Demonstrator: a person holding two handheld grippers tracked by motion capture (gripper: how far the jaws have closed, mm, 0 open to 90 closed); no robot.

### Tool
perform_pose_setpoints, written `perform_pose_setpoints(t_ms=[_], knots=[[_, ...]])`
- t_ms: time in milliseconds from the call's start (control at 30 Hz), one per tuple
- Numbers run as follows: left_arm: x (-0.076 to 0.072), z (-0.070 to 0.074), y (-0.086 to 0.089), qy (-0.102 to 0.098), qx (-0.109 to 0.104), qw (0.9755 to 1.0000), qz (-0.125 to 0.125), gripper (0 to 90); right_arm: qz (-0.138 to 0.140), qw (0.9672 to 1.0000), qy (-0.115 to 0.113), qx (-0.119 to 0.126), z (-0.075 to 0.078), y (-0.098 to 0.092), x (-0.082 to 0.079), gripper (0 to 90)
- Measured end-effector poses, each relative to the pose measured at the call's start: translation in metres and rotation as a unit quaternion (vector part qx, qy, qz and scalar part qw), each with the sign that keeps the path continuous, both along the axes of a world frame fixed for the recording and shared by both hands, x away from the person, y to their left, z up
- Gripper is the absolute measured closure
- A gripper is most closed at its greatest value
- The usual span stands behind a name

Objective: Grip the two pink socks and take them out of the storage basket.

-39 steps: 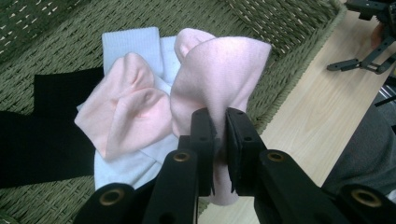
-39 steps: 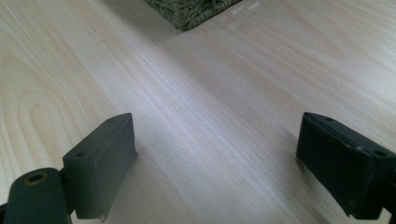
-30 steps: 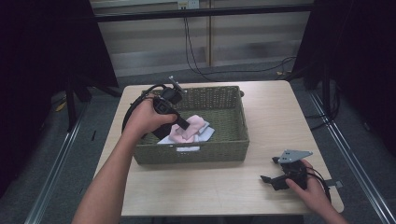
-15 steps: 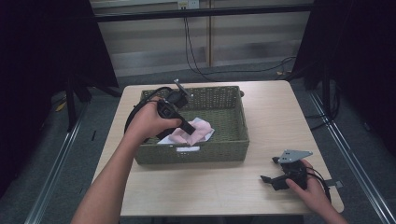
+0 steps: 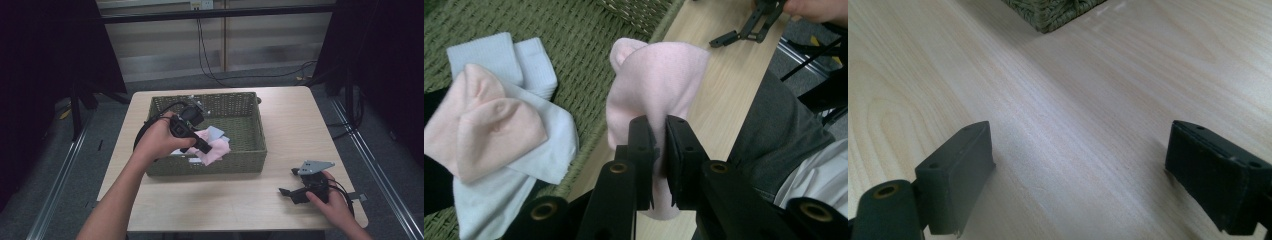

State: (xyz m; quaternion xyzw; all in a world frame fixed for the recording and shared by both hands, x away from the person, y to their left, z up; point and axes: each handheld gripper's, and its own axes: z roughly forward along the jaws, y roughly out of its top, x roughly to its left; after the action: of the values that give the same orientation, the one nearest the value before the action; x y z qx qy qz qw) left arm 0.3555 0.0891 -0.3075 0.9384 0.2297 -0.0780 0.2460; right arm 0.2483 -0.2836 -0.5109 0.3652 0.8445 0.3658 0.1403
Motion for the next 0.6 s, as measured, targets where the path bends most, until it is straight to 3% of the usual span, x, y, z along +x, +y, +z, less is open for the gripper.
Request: perform_pose_setpoints(t_ms=[600], knots=[[-0.011, -0.039, -0.008, 0.030, 0.002, 0.9993, -0.020, 81.7, 0.000, 1.0000, 0.000, 0.000, 0.000, 0.000, 0.000, 11.1]])
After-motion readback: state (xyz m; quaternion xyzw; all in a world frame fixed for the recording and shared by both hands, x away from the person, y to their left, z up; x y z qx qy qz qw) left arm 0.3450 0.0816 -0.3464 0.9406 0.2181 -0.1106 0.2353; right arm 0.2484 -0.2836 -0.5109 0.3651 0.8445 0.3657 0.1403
